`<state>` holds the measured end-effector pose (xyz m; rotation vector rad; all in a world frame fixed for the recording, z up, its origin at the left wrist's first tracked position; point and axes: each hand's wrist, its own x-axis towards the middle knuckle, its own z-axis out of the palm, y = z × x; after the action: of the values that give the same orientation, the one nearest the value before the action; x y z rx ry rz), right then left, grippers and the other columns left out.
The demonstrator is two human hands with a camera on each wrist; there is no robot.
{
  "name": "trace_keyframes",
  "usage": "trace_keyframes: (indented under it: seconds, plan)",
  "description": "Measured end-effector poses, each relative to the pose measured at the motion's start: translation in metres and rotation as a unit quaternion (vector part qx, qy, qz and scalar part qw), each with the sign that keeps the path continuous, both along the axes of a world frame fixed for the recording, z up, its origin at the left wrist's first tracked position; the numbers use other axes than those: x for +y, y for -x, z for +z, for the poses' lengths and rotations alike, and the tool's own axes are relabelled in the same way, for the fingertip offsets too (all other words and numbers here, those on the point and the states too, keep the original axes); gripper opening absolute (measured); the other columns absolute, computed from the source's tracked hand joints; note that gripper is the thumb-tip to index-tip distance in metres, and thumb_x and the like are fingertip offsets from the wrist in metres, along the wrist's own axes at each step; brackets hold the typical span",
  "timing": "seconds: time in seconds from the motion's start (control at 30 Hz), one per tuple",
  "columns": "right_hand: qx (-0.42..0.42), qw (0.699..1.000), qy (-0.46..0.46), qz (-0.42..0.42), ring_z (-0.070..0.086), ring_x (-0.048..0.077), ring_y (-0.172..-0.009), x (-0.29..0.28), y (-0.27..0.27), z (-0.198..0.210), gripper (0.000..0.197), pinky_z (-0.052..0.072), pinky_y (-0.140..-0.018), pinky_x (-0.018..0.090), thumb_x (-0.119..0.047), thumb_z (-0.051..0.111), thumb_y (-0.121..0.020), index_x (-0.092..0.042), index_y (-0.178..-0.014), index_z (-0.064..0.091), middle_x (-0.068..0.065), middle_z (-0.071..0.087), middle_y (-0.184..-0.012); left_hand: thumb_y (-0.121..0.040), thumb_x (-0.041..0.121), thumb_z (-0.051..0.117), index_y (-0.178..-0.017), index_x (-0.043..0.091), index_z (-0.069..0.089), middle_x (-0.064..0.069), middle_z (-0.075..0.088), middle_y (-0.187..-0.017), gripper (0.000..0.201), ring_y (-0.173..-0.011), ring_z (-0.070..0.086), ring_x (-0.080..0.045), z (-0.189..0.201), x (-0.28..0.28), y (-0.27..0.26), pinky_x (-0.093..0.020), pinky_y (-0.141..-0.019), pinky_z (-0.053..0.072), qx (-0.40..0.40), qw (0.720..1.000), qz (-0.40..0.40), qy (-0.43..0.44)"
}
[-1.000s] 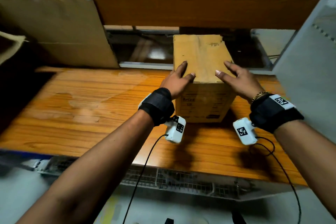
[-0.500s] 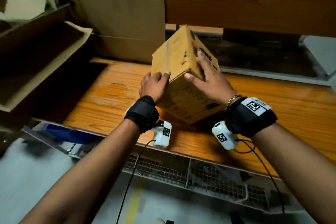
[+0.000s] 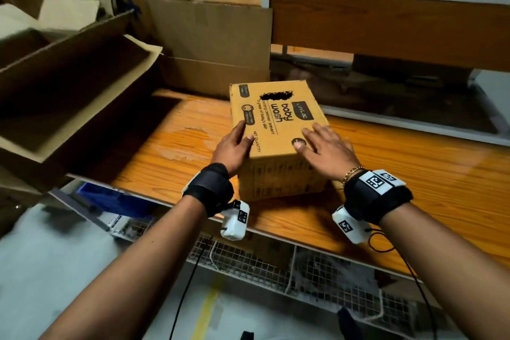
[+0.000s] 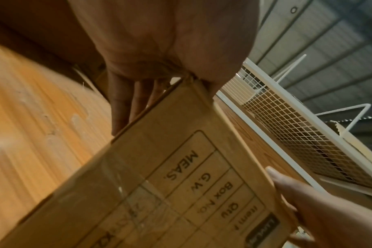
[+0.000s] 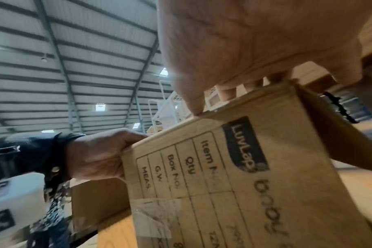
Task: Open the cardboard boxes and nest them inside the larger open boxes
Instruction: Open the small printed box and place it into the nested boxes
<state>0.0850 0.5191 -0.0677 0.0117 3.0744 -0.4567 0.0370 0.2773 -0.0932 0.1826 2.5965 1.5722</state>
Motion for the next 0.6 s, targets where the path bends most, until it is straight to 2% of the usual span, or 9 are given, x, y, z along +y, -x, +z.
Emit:
trace_keyframes:
  seconds: [0.1, 0.17, 0.2, 0.3, 0.37, 0.43, 0.53, 0.6]
  plan:
    - [-0.015, 0.993, 0.098, -0.059, 0.011, 0.025, -0.15, 0.026, 0.0, -0.011, 0.084, 0.024, -0.116, 0.055, -0.082, 0.03, -0.084, -0.038, -0.155, 0.017, -0.009, 0.0, -0.165, -0.096, 0.051, 0.04, -0.153, 0.036, 0.023, 0.001, 0.035, -0.156, 0.061, -0.142, 0.034, -0.024, 0.003, 0.008, 0.001, -0.043, -0.116, 0.029, 0.016, 0.998, 0.006, 0.059]
    - [-0.012, 0.978, 0.188, -0.093, 0.024, 0.029, -0.147, 0.037, -0.003, -0.018, 0.093, 0.04, -0.107, 0.057, -0.087, 0.037, -0.076, -0.041, -0.155, 0.015, -0.007, 0.007, -0.165, -0.1, 0.049, 0.036, -0.153, 0.038, 0.02, -0.001, 0.034, -0.157, 0.057, -0.141, 0.035, -0.026, 0.004, 0.017, 0.002, -0.042, -0.114, 0.031, 0.02, 0.994, 0.014, 0.111]
    - [-0.001, 0.969, 0.225, -0.099, 0.03, 0.029, -0.144, 0.041, -0.005, -0.022, 0.093, 0.044, -0.103, 0.056, -0.085, 0.041, -0.076, -0.042, -0.154, 0.014, -0.006, 0.014, -0.164, -0.1, 0.05, 0.035, -0.153, 0.038, 0.019, -0.001, 0.034, -0.157, 0.057, -0.141, 0.036, -0.026, 0.002, 0.021, 0.002, -0.04, -0.114, 0.031, 0.023, 0.992, 0.022, 0.124]
    - [0.03, 0.949, 0.3, -0.089, 0.035, 0.023, -0.142, 0.05, -0.012, -0.031, 0.079, 0.039, -0.11, 0.048, -0.065, 0.051, -0.089, -0.043, -0.155, 0.015, -0.007, 0.028, -0.16, -0.096, 0.059, 0.037, -0.152, 0.044, 0.019, 0.0, 0.038, -0.154, 0.061, -0.138, 0.04, -0.028, 0.0, 0.03, -0.002, -0.041, -0.112, 0.034, 0.017, 0.99, 0.06, 0.125]
    - [0.038, 0.942, 0.321, -0.083, 0.034, 0.021, -0.143, 0.053, -0.014, -0.035, 0.076, 0.036, -0.112, 0.044, -0.063, 0.052, -0.09, -0.045, -0.154, 0.015, -0.009, 0.03, -0.159, -0.09, 0.064, 0.04, -0.15, 0.047, 0.021, 0.001, 0.041, -0.153, 0.065, -0.137, 0.042, -0.027, -0.003, 0.033, 0.001, -0.044, -0.112, 0.035, -0.004, 0.993, 0.072, 0.09]
    - [0.045, 0.939, 0.33, -0.086, 0.036, 0.02, -0.142, 0.054, -0.011, -0.035, 0.074, 0.037, -0.111, 0.04, -0.059, 0.054, -0.091, -0.044, -0.154, 0.018, -0.009, 0.031, -0.159, -0.083, 0.062, 0.048, -0.149, 0.045, 0.026, 0.006, 0.04, -0.153, 0.071, -0.137, 0.042, -0.023, -0.003, 0.034, 0.002, -0.044, -0.114, 0.034, -0.021, 0.997, 0.072, 0.006]
    - [0.07, 0.94, 0.32, -0.099, 0.041, 0.021, -0.138, 0.054, -0.009, -0.023, 0.069, 0.039, -0.103, 0.034, -0.053, 0.057, -0.093, -0.04, -0.153, 0.026, -0.007, 0.038, -0.155, -0.089, 0.045, 0.059, -0.151, 0.033, 0.031, 0.005, 0.038, -0.154, 0.069, -0.139, 0.038, -0.018, -0.004, 0.033, 0.003, -0.041, -0.117, 0.03, -0.02, 0.993, 0.063, -0.1]
    - [0.105, 0.946, 0.294, -0.094, 0.044, 0.022, -0.134, 0.054, -0.007, -0.005, 0.066, 0.041, -0.098, 0.033, -0.053, 0.057, -0.092, -0.041, -0.151, 0.03, -0.005, 0.041, -0.153, -0.095, 0.032, 0.06, -0.151, 0.027, 0.031, 0.003, 0.035, -0.155, 0.063, -0.14, 0.036, -0.017, -0.006, 0.033, 0.007, -0.039, -0.117, 0.03, -0.022, 0.987, 0.063, -0.149]
